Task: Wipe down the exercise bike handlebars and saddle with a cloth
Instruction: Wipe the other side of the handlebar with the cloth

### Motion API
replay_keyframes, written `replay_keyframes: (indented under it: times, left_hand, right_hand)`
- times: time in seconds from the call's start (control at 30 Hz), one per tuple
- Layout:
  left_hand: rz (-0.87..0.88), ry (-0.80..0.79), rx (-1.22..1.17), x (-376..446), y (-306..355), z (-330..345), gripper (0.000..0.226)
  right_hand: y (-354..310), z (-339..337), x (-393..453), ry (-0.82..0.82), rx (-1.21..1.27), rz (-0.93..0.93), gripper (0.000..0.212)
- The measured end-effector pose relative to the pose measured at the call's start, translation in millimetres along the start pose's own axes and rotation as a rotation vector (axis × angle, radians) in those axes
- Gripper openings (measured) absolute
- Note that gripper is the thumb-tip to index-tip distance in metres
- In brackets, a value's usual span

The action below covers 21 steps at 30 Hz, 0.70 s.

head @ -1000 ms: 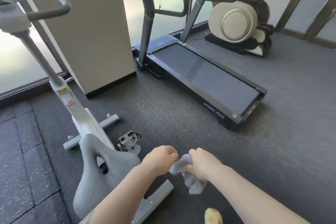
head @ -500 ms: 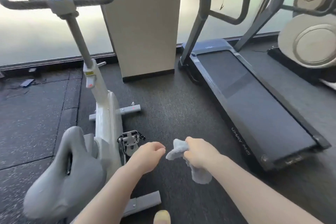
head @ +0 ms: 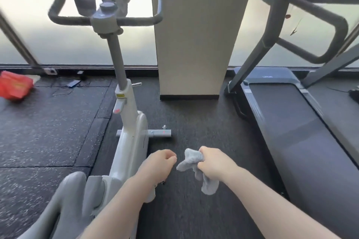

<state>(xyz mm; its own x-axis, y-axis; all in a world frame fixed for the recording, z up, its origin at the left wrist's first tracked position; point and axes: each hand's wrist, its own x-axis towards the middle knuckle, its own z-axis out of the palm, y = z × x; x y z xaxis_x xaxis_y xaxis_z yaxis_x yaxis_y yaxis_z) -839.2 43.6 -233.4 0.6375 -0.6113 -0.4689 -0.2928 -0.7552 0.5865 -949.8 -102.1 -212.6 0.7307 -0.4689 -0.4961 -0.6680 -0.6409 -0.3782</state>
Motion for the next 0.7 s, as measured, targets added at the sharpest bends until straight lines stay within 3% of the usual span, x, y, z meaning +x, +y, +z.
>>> replay_keyframes:
  times: [0.23, 0.37, 0.7]
  left_hand:
    - [-0.086, 0.134, -0.071, 86, 33, -33, 0.025]
    - [-0.172, 0.216, -0.133, 132, 57, -48, 0.014]
    - [-0.207, 0.424, -0.265, 210, 117, -115, 0.026]
  right_hand:
    - [-2, -68, 107, -0.006, -0.037, -0.129, 0.006]
    - [-3, -116, 169, -0.043, -0.043, -0.181, 0.018]
    - [-49, -215, 269, 0.055, 0.131, -0.399, 0.011]
